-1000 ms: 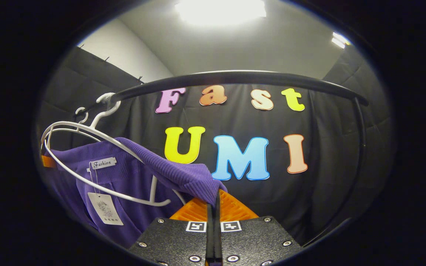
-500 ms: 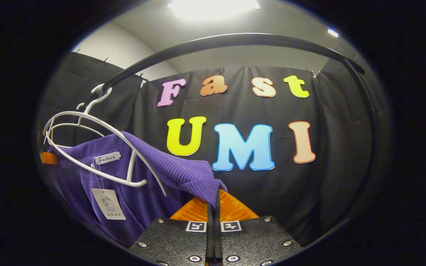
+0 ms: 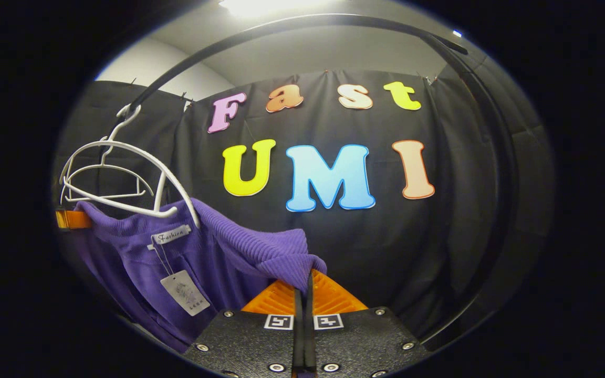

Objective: Grasp the clothes on the hanger with both hands and then place them into the laundry hamper below.

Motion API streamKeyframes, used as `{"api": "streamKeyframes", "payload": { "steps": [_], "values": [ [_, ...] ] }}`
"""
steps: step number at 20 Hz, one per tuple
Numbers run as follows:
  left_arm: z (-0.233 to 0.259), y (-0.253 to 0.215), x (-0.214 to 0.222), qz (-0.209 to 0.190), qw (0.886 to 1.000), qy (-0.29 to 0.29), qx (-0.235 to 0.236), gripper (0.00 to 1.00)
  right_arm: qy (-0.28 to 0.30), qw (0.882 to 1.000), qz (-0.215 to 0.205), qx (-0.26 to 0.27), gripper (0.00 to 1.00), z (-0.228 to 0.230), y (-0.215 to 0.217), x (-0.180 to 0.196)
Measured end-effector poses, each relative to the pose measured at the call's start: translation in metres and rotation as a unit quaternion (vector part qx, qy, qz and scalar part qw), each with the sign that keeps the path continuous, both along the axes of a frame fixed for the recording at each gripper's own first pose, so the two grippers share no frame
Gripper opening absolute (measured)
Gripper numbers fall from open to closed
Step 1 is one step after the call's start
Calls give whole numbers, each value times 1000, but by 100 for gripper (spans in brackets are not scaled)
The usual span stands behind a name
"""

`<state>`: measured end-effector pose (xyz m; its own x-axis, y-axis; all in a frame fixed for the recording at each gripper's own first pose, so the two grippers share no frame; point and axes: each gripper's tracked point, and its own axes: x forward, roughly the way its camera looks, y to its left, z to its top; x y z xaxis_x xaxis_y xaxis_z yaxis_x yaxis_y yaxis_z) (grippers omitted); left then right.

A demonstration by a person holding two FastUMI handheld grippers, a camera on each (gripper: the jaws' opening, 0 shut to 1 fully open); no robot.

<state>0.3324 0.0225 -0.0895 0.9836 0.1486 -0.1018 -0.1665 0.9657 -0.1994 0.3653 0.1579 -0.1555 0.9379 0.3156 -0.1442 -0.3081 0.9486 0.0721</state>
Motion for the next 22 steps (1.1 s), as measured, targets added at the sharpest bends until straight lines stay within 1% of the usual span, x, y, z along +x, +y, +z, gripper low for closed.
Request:
{"api": "streamKeyframes", "payload": {
  "steps": [1, 2, 3, 6, 10, 11, 12, 15, 17, 18, 19, 21, 22],
  "values": [
    [-3, -4, 5, -4, 1000, 4, 0, 1, 6, 1000, -5, -1, 0, -3, -4, 1],
    [-7, -4, 6, -9, 1000, 10, -1, 6, 11, 1000, -9, -2, 0, -4, -6, -4],
    [-11, -5, 3, -14, 1000, 16, -3, 1, 15, 1000, -10, -3, 0, -4, -8, -9],
    [-21, -5, -19, -26, 999, 28, -7, 1, 17, 1000, -20, -11, 0, -2, -14, -37],
    [-31, 6, -58, -56, 997, 43, -7, 1, 34, 999, -37, -20, 0, 2, -13, -91],
    [-34, 9, -68, -67, 997, 46, -7, 6, 39, 998, -43, -24, 0, 2, -10, -105],
    [-38, 13, -77, -78, 996, 48, -10, 1, 45, 997, -51, -31, 0, 2, -8, -119],
    [-59, 20, -105, -121, 990, 65, -43, 1, 58, 994, -79, -50, 0, 3, 3, -167],
    [-72, 29, -124, -143, 986, 76, -46, 1, 68, 992, -94, -57, 0, 1, 15, -196],
    [-77, 33, -134, -153, 984, 79, -51, 1, 75, 991, -98, -57, 0, -1, 22, -210],
    [-81, 37, -145, -159, 982, 84, -60, 6, 76, 991, -100, -54, 0, 2, 30, -223],
    [-90, 43, -166, -166, 979, 93, -77, 6, 78, 991, -96, -53, 0, 4, 45, -251],
    [-92, 46, -173, -168, 978, 98, -78, 6, 84, 990, -96, -54, 0, 0, 48, -263]
  ]
}}
